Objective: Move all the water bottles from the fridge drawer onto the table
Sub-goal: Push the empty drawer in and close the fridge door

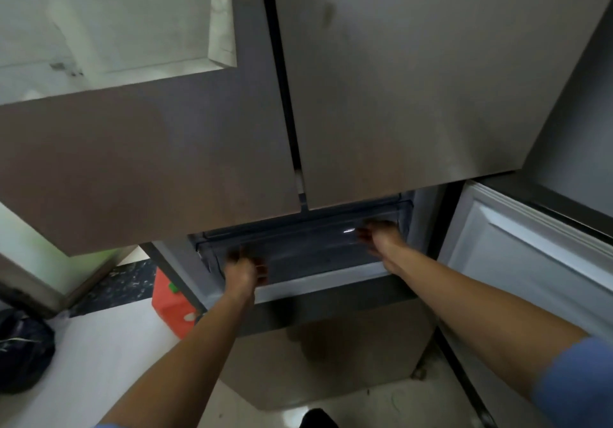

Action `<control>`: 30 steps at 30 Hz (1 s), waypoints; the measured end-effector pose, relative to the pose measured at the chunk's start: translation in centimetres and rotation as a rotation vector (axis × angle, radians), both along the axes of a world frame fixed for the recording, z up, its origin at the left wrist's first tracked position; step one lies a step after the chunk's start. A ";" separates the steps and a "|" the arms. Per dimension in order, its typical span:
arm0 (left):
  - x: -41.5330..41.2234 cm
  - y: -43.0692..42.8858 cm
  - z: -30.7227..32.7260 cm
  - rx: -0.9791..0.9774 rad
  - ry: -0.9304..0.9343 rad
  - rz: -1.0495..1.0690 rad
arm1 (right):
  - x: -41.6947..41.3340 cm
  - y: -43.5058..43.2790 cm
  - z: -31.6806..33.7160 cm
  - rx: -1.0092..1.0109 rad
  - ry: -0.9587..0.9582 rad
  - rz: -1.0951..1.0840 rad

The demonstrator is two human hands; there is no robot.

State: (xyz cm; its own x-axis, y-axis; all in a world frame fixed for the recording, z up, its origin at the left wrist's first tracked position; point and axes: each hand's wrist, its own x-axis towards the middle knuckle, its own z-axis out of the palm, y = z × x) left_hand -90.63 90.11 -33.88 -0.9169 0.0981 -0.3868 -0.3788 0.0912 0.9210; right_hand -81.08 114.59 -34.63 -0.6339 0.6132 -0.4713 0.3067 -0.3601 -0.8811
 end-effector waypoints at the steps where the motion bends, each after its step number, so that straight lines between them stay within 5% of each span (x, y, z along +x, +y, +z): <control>1: -0.3 0.1 -0.2 -0.003 0.025 -0.018 | -0.3 0.1 -0.1 0.021 0.013 0.006; 11: -0.5 -1.0 1.5 -0.279 0.076 -0.353 | 1.3 0.9 1.2 0.163 -0.104 0.228; 20: 7.8 0.2 5.6 -0.543 0.218 -0.591 | 11.7 -0.2 8.7 0.818 -0.226 0.294; 30: 18.2 4.5 9.8 -0.662 0.557 -0.805 | 27.8 3.9 17.8 1.375 -0.351 -0.026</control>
State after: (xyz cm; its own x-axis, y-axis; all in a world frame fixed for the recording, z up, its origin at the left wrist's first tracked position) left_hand -72.40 94.65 -24.07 -0.7411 0.6554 -0.1456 0.4447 0.6417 0.6249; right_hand -53.26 118.49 -16.87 -0.5921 0.7143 0.3730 0.5862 0.6994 -0.4089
